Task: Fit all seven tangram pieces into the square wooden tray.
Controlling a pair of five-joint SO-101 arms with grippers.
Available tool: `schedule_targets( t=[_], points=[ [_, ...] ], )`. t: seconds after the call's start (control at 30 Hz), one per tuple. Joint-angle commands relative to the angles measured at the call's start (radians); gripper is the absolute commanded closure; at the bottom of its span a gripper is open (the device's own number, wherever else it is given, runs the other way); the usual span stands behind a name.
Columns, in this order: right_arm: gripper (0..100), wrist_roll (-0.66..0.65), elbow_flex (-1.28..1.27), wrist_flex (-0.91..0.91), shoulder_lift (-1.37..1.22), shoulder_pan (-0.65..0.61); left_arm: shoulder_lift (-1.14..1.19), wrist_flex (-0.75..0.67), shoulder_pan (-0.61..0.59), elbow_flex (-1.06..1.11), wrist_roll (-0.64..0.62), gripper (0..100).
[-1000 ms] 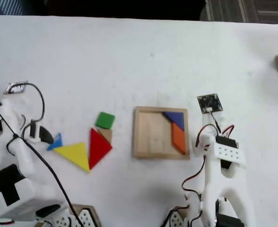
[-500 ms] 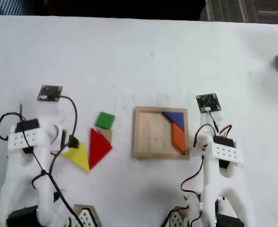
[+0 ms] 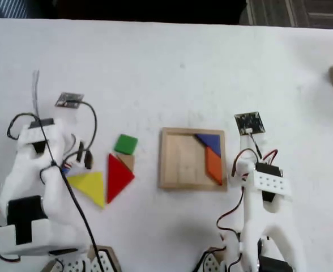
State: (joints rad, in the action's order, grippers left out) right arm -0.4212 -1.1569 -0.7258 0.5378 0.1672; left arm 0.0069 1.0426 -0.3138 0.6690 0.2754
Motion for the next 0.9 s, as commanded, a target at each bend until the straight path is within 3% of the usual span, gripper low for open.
schedule_targets(
  t=[0.0,0.2,0.37,0.63,0.87],
  points=[
    [98.0,0.012,0.006,0.015,0.028,-0.01,0.039,-0.002,0.01,-0.037,-0.025,81],
    [98.0,0.012,0.006,0.015,0.028,-0.01,0.044,-0.025,-0.039,-0.058,-0.14,78],
    [98.0,0.012,0.006,0.015,0.028,-0.012,0.036,-0.025,-0.11,-0.115,-0.147,78],
    [98.0,0.012,-0.006,0.027,0.028,-0.036,0.019,-0.025,-0.122,-0.123,-0.216,77],
    [98.1,0.012,-0.008,0.03,0.03,-0.036,-0.209,-0.155,-0.16,0.055,-0.261,77]
  ],
)
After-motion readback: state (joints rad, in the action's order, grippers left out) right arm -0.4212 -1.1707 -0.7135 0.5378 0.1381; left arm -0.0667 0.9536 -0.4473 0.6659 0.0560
